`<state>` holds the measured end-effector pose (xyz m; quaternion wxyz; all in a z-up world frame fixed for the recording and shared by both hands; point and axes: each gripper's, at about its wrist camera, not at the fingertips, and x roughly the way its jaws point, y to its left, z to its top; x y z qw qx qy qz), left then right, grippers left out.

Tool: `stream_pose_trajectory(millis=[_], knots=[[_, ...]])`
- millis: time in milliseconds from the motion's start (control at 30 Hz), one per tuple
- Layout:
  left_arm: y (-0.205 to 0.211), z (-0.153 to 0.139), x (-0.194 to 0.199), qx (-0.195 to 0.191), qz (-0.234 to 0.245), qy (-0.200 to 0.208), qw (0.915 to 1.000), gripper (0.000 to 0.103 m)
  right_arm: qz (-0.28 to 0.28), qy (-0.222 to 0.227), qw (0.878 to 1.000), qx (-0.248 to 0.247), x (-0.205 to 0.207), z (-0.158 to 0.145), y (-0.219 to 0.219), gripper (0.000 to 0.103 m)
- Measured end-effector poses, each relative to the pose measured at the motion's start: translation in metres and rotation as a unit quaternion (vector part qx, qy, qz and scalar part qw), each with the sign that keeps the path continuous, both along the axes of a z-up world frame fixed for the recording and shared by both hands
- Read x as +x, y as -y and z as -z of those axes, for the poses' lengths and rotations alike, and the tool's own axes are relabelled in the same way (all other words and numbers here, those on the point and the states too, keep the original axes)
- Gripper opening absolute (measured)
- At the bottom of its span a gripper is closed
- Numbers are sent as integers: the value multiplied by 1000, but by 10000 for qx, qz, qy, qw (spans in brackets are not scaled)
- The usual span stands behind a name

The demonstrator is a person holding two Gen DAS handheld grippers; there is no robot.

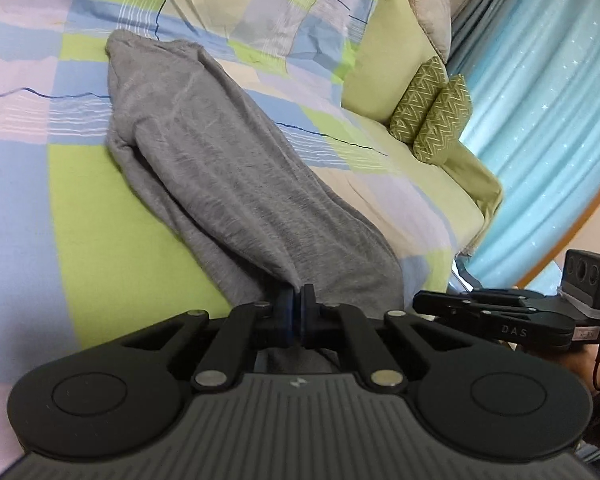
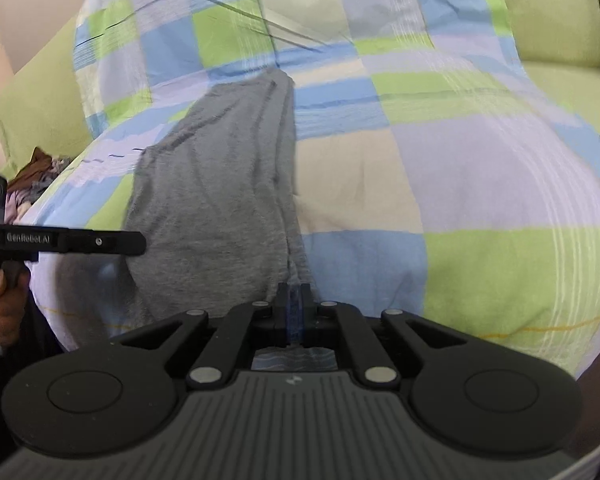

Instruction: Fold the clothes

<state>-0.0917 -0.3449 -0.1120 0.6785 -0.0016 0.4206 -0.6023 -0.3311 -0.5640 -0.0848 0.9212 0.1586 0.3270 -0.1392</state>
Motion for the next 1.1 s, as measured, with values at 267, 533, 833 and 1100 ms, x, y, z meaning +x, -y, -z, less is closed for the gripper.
stream_pose_trajectory(millis=[267, 533, 833, 1100], knots=[[-7, 5, 9, -162, -128, -487, 9986, 0, -1369, -513, 9838, -1037, 31, 9, -69, 18], [22, -1, 20, -484, 19, -904, 9947, 2, -1886, -914, 9397, -2704, 50, 23, -106, 29], [26, 5, 17, -343, 142, -776, 9963, 44, -808, -226, 9948, -581, 30, 3, -38, 0], [24, 22, 0, -180, 616, -759, 9950, 45, -543, 16, 9967, 602, 21, 6, -4, 0]])
